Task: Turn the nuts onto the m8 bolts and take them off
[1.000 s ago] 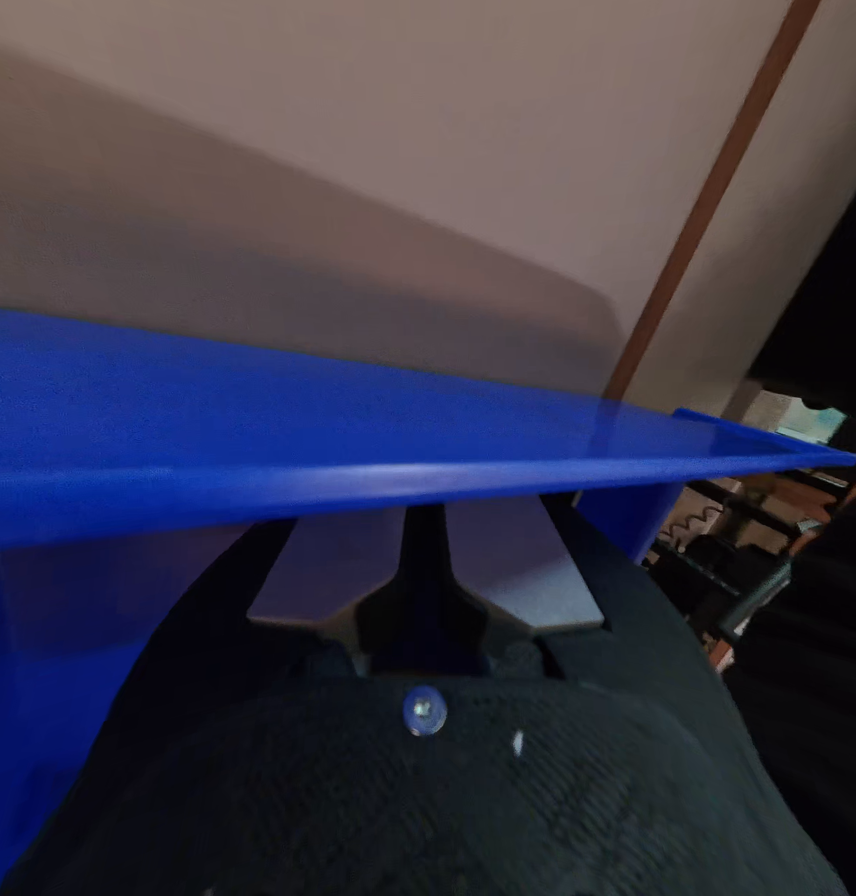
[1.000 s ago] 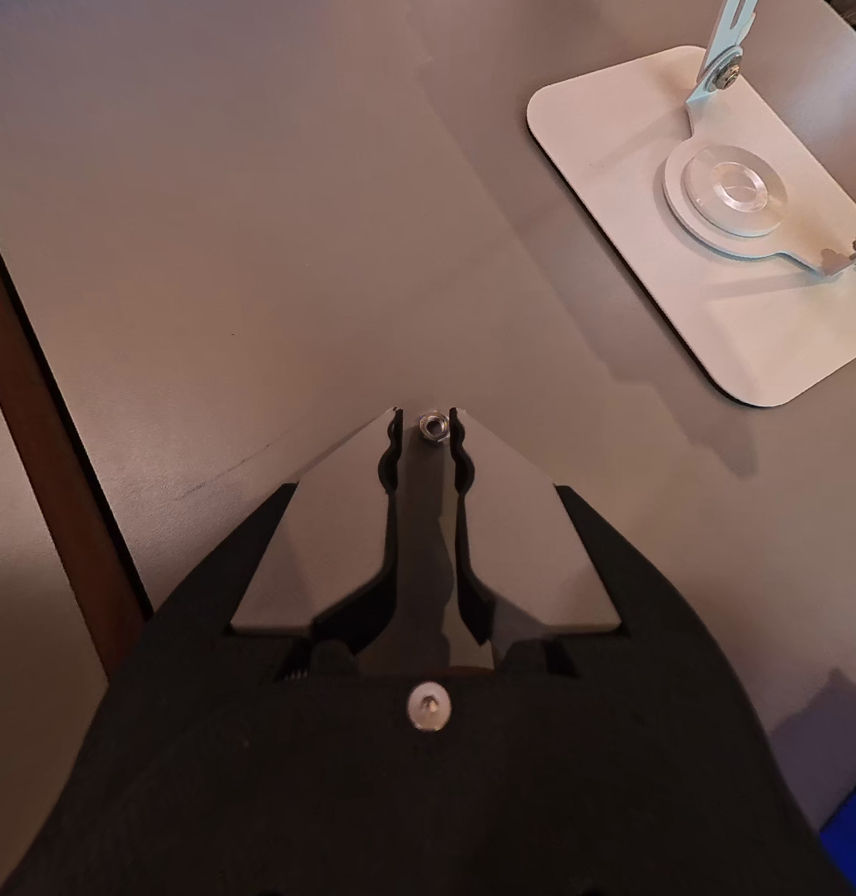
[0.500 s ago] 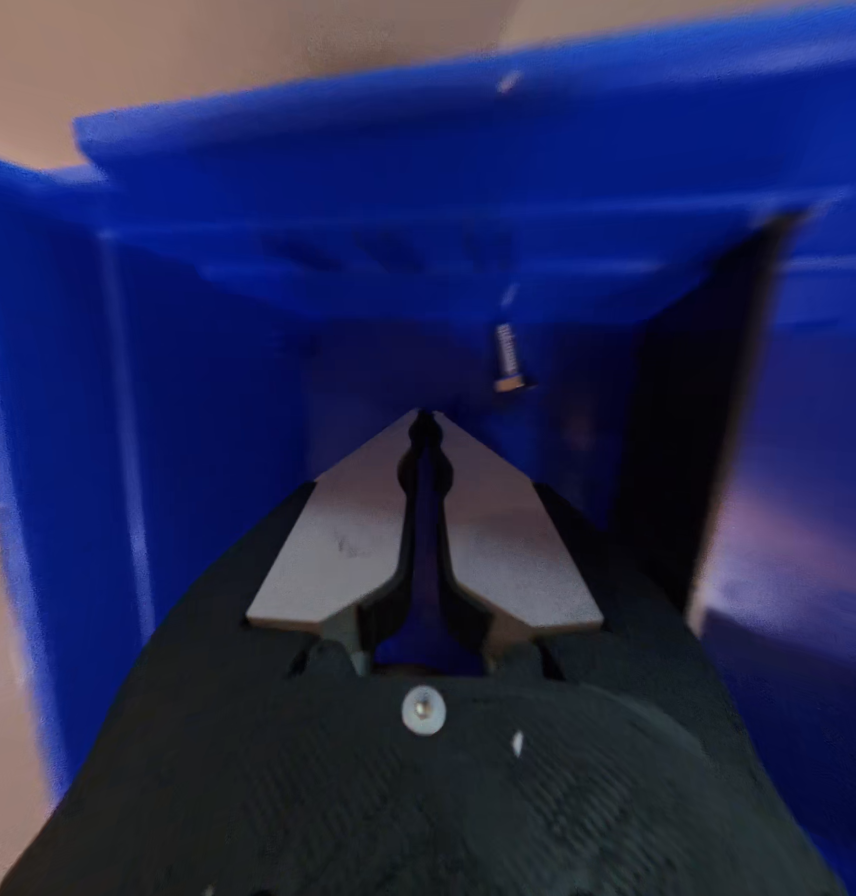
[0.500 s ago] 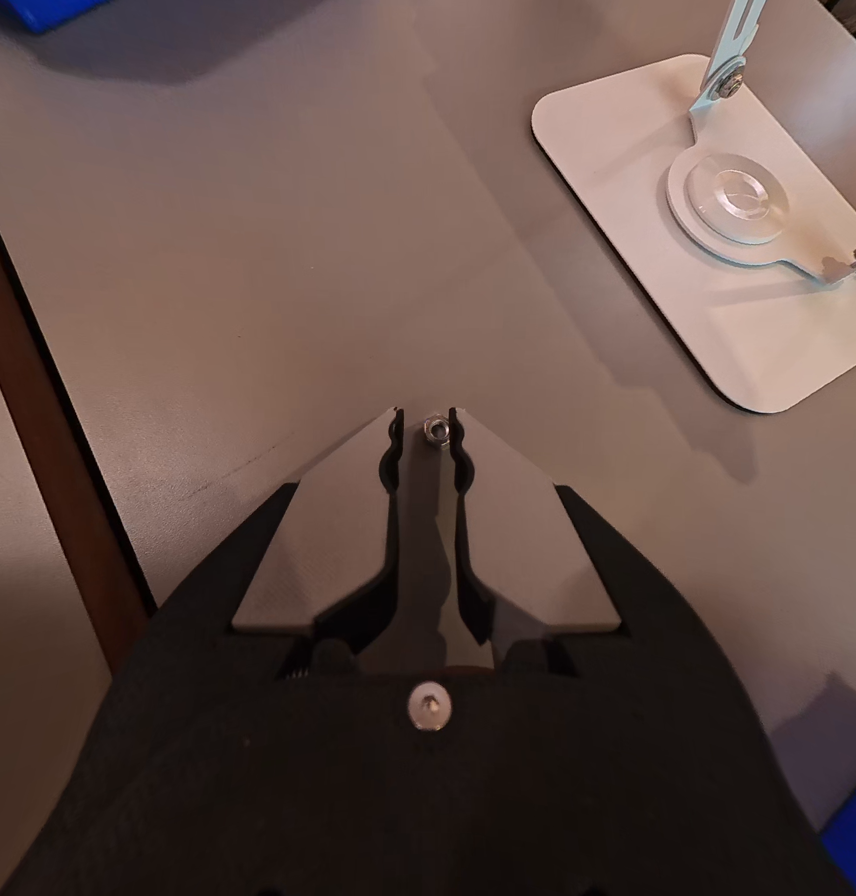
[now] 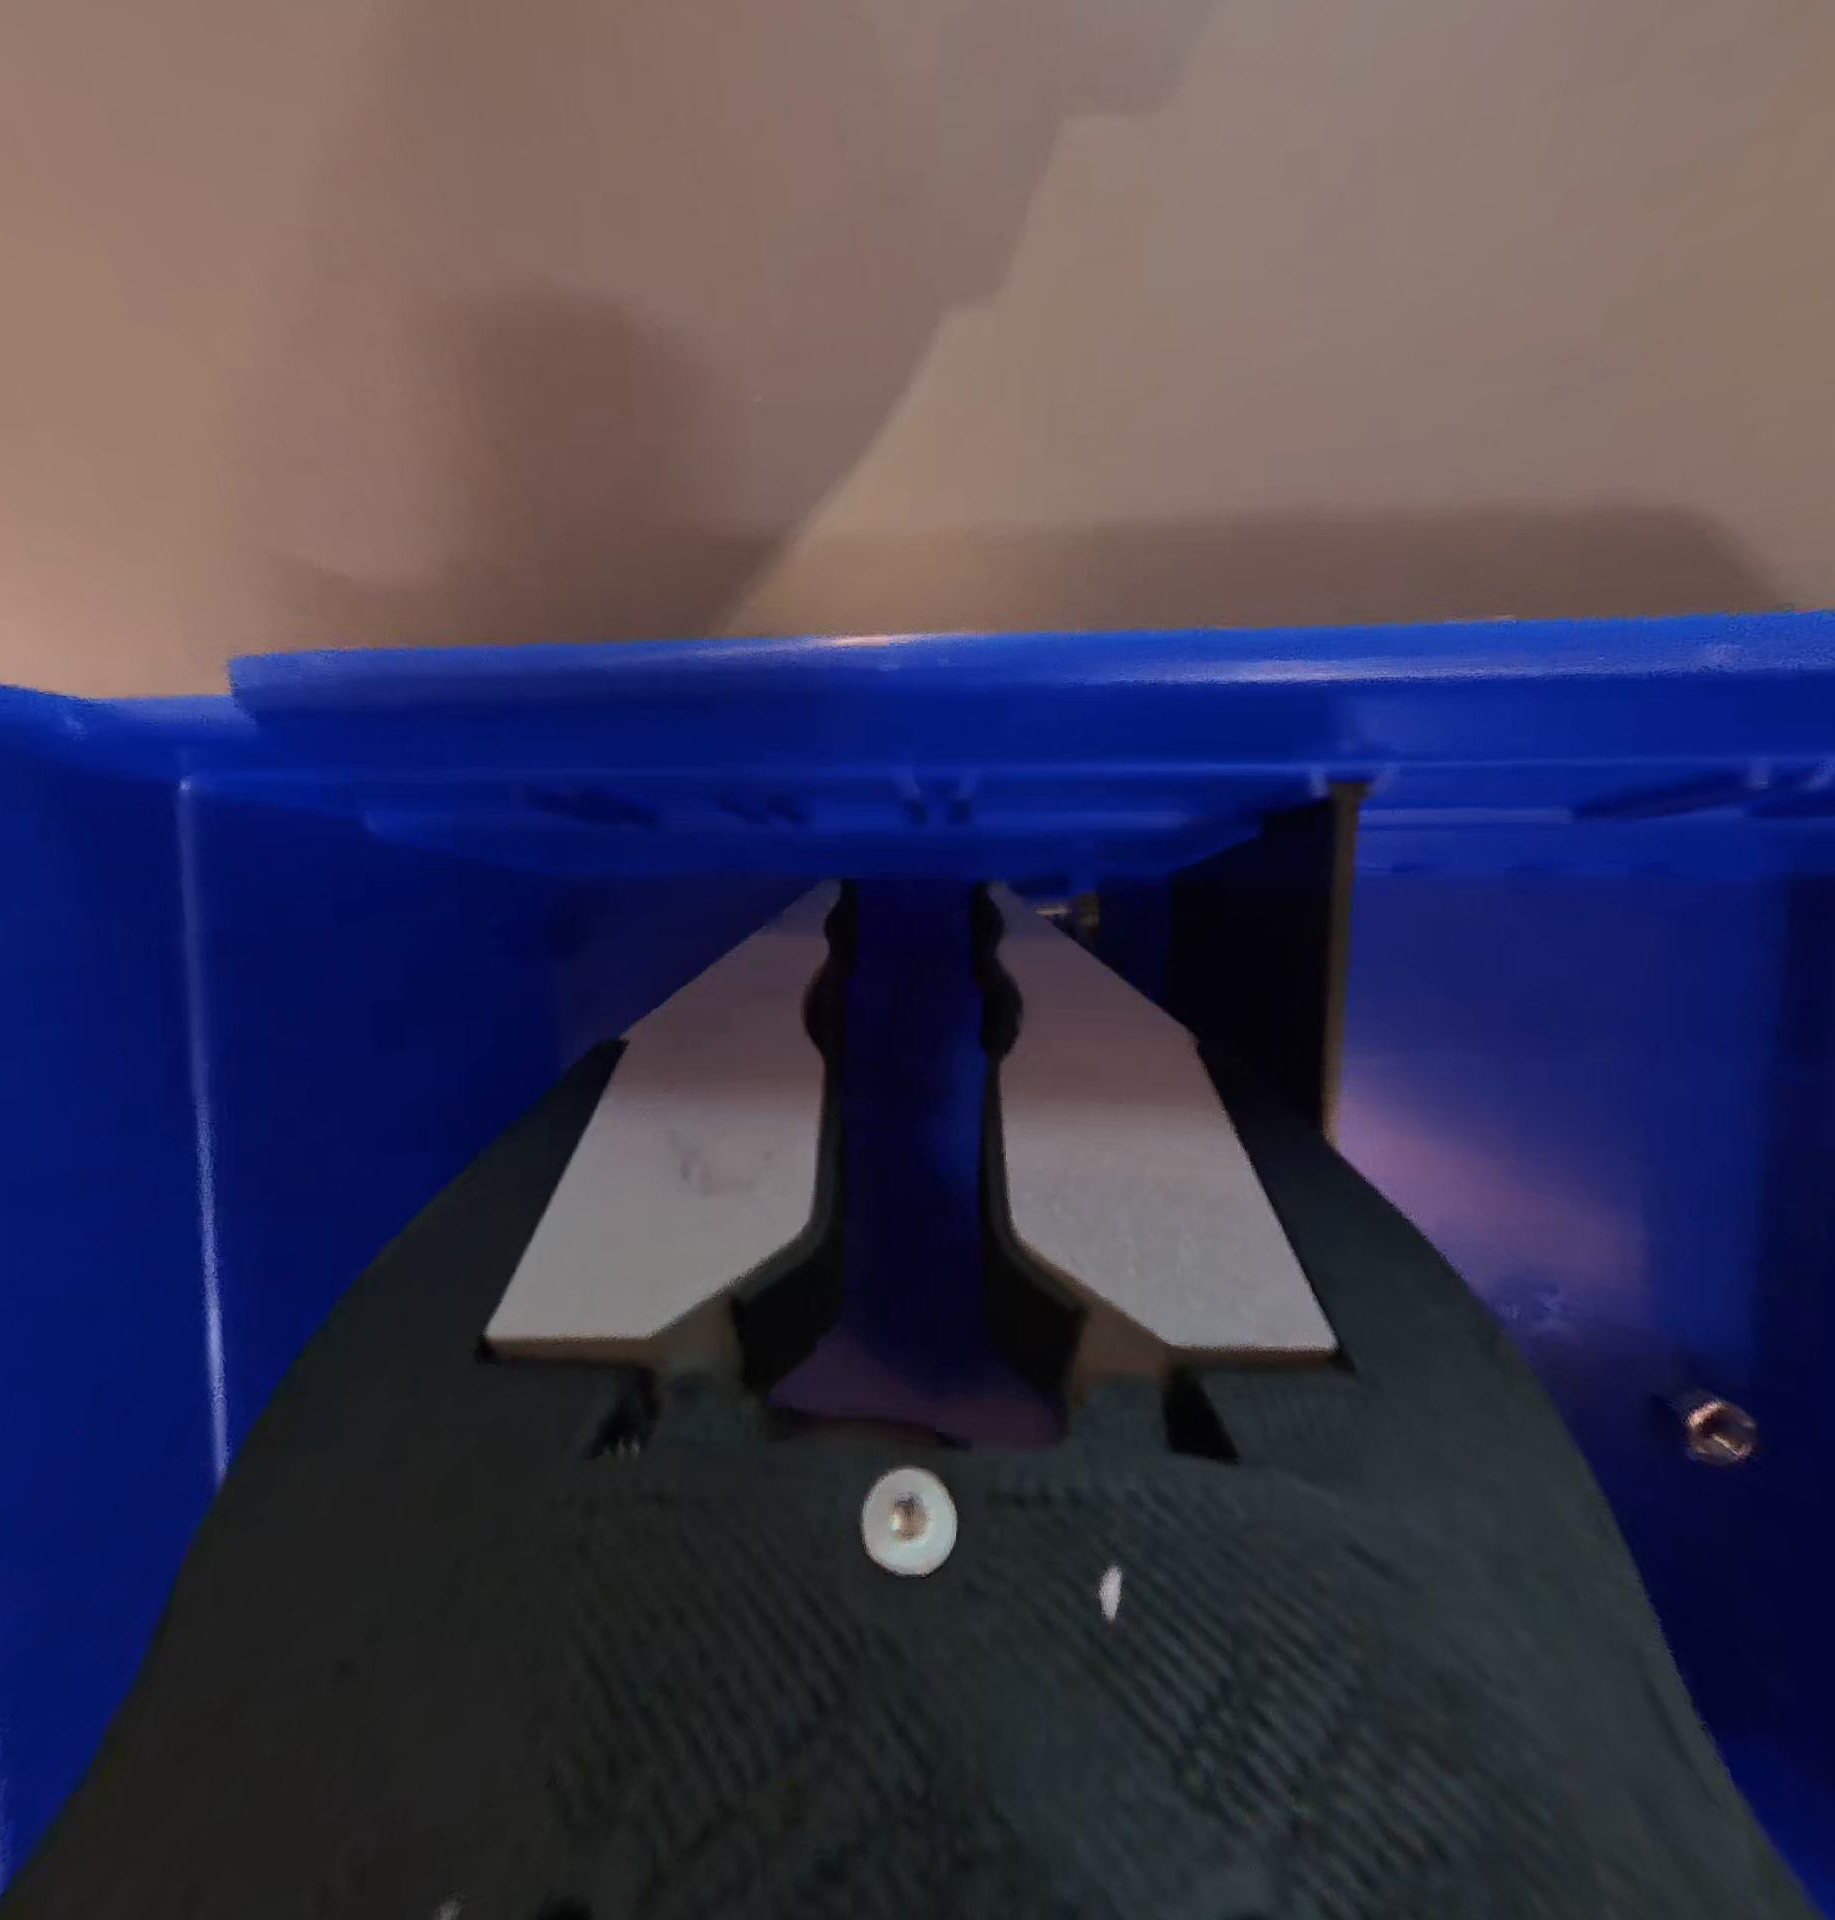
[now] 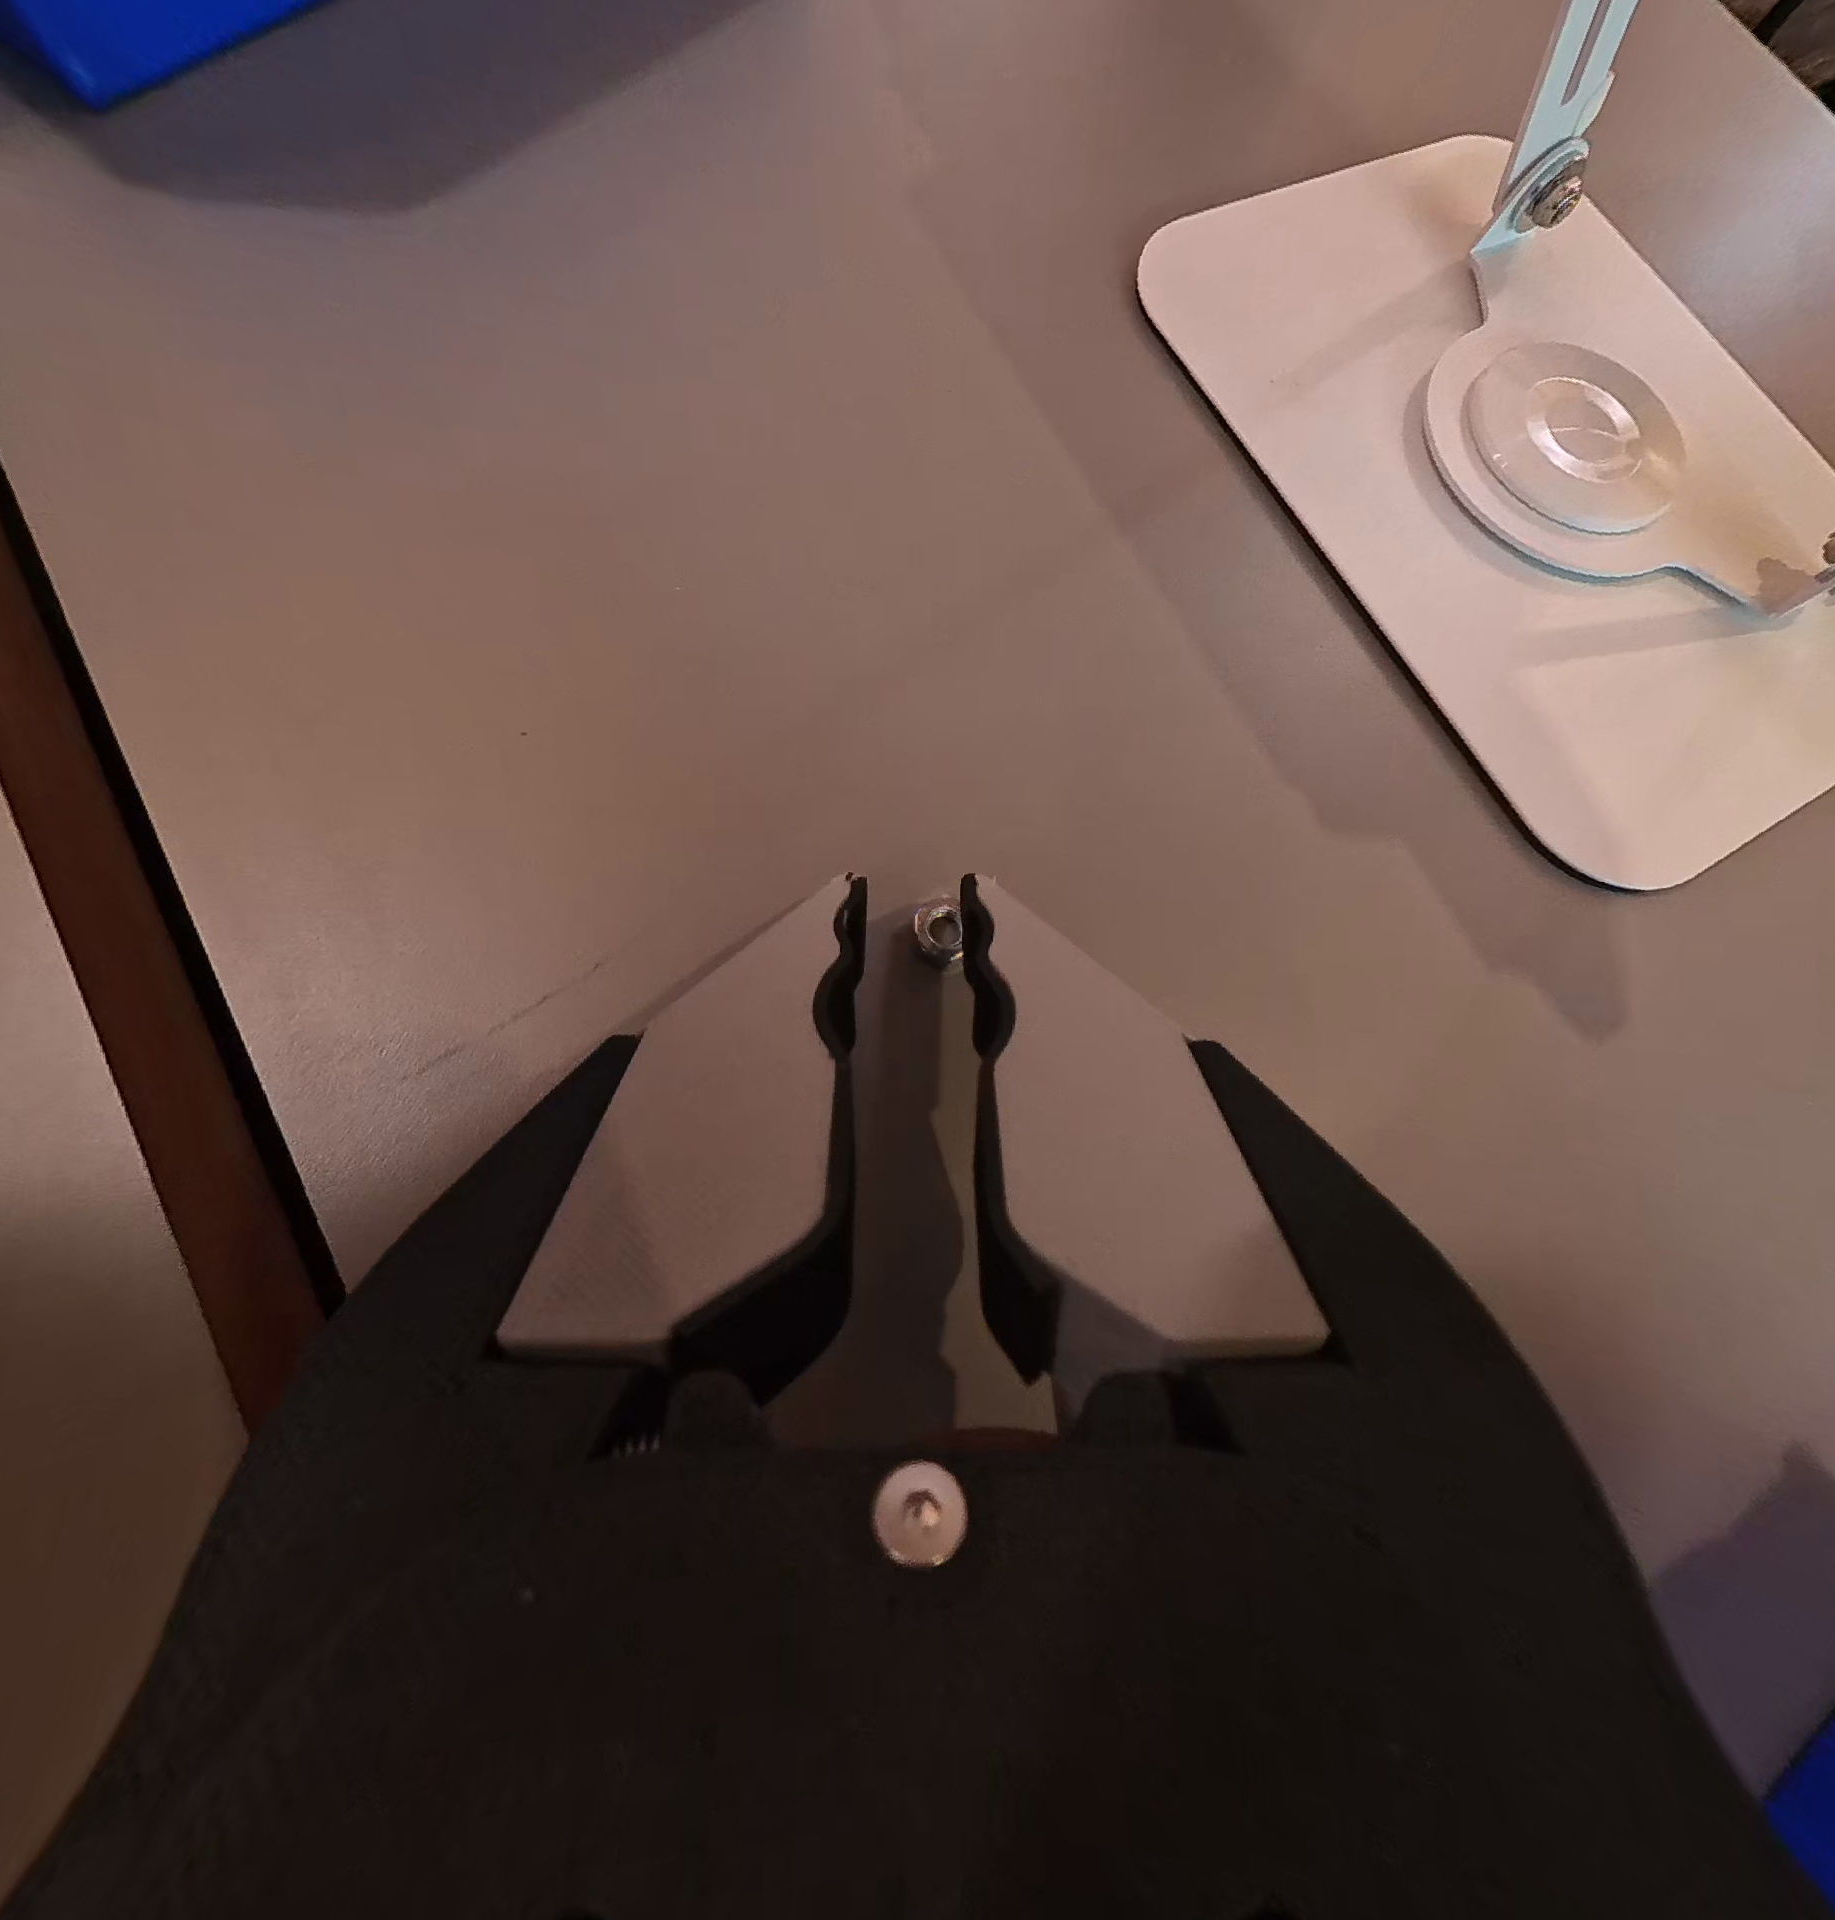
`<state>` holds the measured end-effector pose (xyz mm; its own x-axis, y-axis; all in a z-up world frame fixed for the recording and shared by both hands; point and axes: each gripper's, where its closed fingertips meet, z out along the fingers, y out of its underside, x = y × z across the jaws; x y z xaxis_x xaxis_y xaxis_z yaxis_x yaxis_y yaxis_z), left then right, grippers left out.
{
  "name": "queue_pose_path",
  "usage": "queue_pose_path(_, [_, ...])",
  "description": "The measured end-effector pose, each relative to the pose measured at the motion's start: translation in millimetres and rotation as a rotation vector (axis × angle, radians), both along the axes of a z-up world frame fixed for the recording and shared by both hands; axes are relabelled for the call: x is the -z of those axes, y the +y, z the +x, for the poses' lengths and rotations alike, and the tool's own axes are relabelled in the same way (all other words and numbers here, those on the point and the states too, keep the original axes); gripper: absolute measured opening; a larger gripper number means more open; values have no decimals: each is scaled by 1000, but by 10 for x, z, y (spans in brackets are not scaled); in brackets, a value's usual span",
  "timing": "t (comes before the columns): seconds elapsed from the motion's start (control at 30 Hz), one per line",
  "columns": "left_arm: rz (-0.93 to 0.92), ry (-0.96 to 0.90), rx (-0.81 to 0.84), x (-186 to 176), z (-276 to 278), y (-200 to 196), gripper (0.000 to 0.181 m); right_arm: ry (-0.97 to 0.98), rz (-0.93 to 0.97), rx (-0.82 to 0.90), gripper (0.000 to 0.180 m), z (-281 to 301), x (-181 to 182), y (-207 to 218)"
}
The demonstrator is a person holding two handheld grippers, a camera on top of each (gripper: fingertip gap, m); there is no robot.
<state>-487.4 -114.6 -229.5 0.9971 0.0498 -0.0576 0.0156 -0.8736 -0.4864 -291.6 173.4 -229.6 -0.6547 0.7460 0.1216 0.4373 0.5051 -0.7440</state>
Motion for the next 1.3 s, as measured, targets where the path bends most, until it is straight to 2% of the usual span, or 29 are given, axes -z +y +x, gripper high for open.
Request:
queue_pose_path(0.07, [-25,-4,-3,-19,-4,-56,36,-1,-1,-2,15,1,-2,2])
queue_pose_path(0.17, [-63,-97,-1,-21,102,-134,51,-5,2,-6,15,3,9,-1])
queue_pose_path(0.27, [-119,-85,-11,75,75,-145,54,-6,2,-14,15,10,10,-22])
queue_pose_path(0.3, [-158,-74,-21,138,60,-166,52,-5,2,-14,15,11,8,-24])
queue_pose_path(0.4, [-118,-65,20,125,97,-63,43,-2,-6,-9,14,10,-4,-16])
queue_pose_path(0.43, [-104,-63,32,123,111,-38,32,-2,-12,-8,14,8,-12,-15])
queue_pose_path(0.47, [-104,-31,24,131,66,-30,0,-3,-20,-6,14,7,-19,-14])
queue_pose_path(0.57, [-114,14,70,127,81,-40,0,-2,-27,-6,14,6,-29,-10])
queue_pose_path(0.7, [-115,30,36,45,-35,-158,0,3,-20,-11,14,14,-37,-21])
queue_pose_path(0.8, [-42,-203,36,-147,189,-210,0,2,-23,-13,14,16,-40,-24])
queue_pose_path(0.9, [-101,-322,101,-168,384,-327,0,-6,-25,-18,14,17,-22,-35])
queue_pose_path(1.07, [-130,-297,223,-60,464,-141,0,-7,-38,-27,13,30,-34,-60])
queue_pose_path(1.17, [-186,-117,254,140,315,-32,12,-2,-62,-26,13,30,-72,-59])
queue_pose_path(1.23, [-145,-46,255,128,247,48,22,-7,-73,-27,12,29,-72,-58])
queue_pose_path(1.27, [-119,5,206,117,156,83,50,-12,-72,-29,12,30,-61,-59])
queue_pose_path(1.3, [-117,-4,218,119,177,70,53,-16,-66,-30,12,31,-45,-58])
